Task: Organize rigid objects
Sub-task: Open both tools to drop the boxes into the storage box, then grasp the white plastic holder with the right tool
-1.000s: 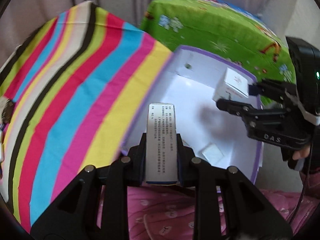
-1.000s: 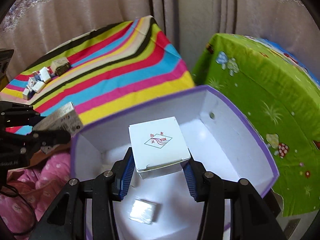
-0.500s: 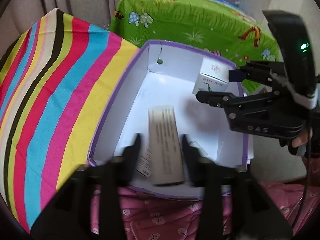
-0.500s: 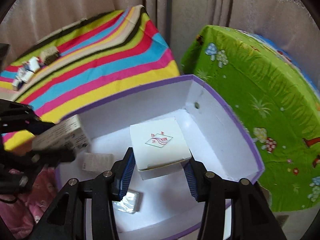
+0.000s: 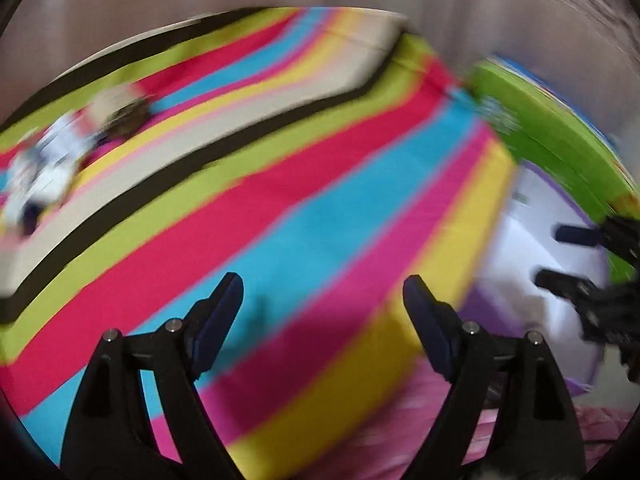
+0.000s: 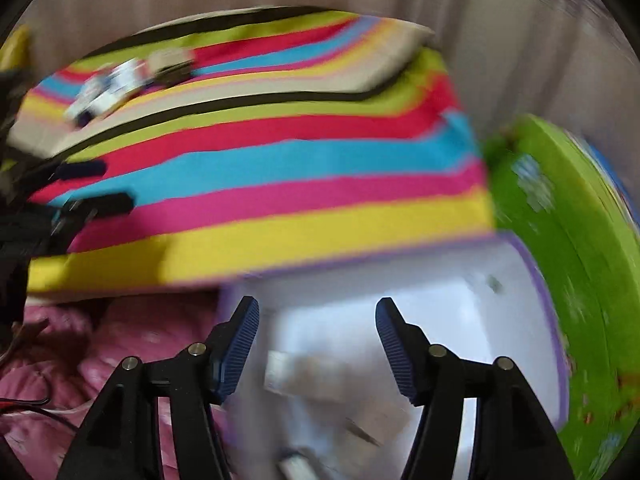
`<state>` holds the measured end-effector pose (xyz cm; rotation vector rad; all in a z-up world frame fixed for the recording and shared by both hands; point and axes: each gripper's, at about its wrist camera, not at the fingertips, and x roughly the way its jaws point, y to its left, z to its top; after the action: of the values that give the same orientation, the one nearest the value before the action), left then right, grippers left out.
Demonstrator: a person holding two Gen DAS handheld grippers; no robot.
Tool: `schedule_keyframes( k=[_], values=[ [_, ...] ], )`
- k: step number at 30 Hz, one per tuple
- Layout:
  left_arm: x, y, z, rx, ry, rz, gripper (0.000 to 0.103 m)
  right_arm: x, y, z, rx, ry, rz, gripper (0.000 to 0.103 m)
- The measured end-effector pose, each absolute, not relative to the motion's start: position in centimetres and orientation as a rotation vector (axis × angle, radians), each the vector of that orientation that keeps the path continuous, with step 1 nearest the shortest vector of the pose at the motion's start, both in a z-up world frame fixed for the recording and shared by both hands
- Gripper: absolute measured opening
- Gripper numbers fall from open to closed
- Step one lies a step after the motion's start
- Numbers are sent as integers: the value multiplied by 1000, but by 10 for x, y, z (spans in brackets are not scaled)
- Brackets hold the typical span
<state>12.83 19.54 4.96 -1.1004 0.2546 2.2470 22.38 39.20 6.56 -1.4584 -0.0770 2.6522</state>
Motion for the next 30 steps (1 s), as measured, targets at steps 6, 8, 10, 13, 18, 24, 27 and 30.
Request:
schedule_keyframes(
  k=[6,8,10,13,18,24,27,30],
  values=[
    [77,76,33,-1153,287,2642,84,151,311,62,-1539,-233,2841,65],
    [62,39,28,-1192,258,2740,85,123,284,55,-1580,-274,2896,65],
    [49,3,21,-1244,201,2826,85,94,257,44,-1633,-312,2930,65],
    [35,-42,12,-1324,134,2907,85,42,220,30,-1697,-344,2997,65],
    [30,-78,-1,-1403,-12,2923,86,-31,178,21,-1714,-344,3049,65],
    [30,-85,-5,-1422,-92,2889,94,-100,131,15,-1670,-389,3142,77],
    [29,-88,-8,-1428,-120,2863,99,-127,109,11,-1666,-442,3174,86],
    [21,-82,-6,-1435,-109,2852,102,-152,88,9,-1677,-502,3210,89]
  ],
)
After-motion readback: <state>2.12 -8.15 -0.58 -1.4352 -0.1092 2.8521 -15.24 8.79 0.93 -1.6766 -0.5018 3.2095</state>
